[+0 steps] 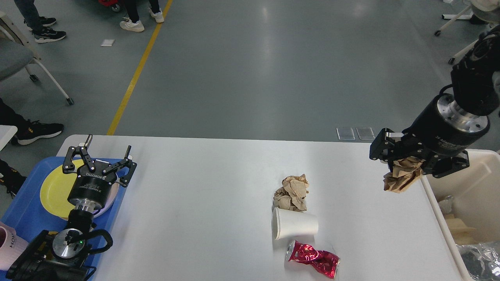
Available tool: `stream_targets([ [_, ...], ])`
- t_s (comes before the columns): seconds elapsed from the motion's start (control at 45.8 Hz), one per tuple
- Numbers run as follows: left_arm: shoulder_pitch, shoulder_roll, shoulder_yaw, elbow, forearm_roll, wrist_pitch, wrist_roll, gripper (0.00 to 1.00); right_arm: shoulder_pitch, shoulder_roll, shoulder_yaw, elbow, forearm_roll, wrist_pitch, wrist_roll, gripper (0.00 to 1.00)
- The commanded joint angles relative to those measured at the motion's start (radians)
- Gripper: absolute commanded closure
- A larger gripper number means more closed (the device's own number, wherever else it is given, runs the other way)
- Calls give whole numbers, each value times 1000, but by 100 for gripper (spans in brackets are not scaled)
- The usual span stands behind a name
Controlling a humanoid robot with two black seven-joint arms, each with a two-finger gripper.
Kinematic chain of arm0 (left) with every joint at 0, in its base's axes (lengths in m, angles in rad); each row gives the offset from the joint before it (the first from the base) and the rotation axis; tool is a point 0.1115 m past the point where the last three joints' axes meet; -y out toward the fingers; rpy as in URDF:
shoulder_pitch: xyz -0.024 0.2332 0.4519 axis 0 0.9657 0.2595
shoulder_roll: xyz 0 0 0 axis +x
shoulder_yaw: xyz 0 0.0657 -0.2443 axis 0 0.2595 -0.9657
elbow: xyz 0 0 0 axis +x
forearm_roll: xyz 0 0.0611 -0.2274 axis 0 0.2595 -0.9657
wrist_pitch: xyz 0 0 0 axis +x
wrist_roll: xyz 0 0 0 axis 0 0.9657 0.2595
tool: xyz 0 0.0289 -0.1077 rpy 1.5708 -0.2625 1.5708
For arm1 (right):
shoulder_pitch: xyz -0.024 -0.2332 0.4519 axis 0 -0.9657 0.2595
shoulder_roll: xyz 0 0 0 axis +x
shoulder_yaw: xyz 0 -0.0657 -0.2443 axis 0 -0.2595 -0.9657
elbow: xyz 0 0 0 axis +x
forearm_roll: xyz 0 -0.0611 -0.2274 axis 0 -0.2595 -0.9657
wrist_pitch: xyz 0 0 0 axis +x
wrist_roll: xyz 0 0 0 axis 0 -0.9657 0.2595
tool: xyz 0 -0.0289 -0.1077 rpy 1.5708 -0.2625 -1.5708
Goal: Tidy desktop
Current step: 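Lift the brown paper and carry it into the box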
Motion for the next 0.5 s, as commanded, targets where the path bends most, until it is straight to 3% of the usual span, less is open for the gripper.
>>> stream_targets([
  [0.0, 0, 0, 0, 0, 0, 0, 0, 3, 1, -1, -23, 0, 2, -3, 0, 100],
  [0.328, 0, 0, 0, 0, 0, 0, -2, 3, -9, -57, -153, -41, -1, -42, 2, 100],
  [0.48, 0, 0, 0, 0, 0, 0, -2, 3, -194, -166, -218, -184, -18, -72, -3, 100],
])
